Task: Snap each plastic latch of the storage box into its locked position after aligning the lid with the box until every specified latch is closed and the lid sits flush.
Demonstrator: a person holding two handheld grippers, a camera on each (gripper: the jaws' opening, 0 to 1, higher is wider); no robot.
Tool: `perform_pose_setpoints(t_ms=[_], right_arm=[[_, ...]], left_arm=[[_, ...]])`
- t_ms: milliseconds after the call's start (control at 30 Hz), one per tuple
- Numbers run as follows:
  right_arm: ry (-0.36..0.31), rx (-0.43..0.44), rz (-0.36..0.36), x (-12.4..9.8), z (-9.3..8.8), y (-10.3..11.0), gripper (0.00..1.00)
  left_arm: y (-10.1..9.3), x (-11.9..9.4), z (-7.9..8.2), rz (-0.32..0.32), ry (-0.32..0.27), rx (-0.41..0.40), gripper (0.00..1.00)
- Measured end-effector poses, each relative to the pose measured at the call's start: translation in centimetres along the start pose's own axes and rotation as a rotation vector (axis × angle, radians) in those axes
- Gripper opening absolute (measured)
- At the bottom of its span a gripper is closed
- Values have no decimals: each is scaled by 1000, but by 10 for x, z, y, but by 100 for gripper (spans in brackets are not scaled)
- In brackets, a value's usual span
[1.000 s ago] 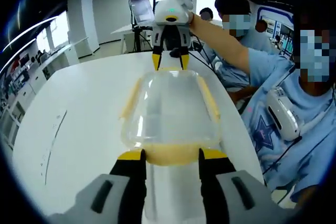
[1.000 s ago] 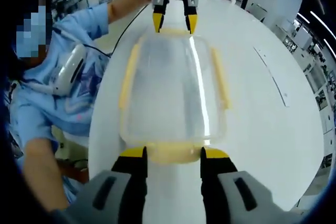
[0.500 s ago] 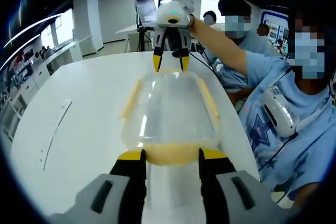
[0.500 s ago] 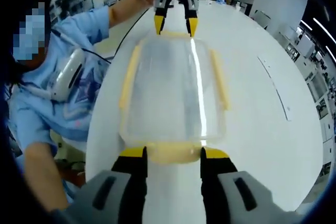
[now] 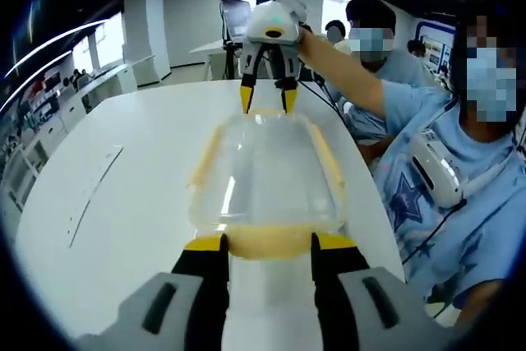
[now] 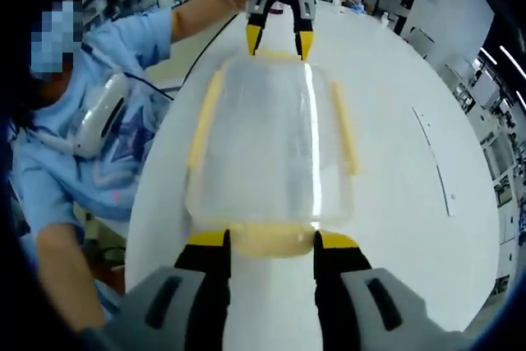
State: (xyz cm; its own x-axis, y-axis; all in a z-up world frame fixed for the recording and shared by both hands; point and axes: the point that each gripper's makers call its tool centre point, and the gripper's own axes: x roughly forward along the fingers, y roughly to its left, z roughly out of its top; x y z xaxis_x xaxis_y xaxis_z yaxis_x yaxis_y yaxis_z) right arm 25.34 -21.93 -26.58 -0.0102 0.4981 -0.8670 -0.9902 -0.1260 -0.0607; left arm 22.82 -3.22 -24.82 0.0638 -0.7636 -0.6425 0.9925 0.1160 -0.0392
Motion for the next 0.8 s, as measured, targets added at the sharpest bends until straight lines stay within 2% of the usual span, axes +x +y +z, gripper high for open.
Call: perform_pose_setpoints(t_ms=[300,533,800], right_arm=[[3,-26,3,8,19,1,38],[9,-17,-13,3,32,9,38],[34,-4,-44,5,39,10,38]], left_arm=[[-4,-17,-10,22,-3,-10,38],[-4,-35,-6,12,-63,13,38],[0,-37,-11,-4,-99,35,38]])
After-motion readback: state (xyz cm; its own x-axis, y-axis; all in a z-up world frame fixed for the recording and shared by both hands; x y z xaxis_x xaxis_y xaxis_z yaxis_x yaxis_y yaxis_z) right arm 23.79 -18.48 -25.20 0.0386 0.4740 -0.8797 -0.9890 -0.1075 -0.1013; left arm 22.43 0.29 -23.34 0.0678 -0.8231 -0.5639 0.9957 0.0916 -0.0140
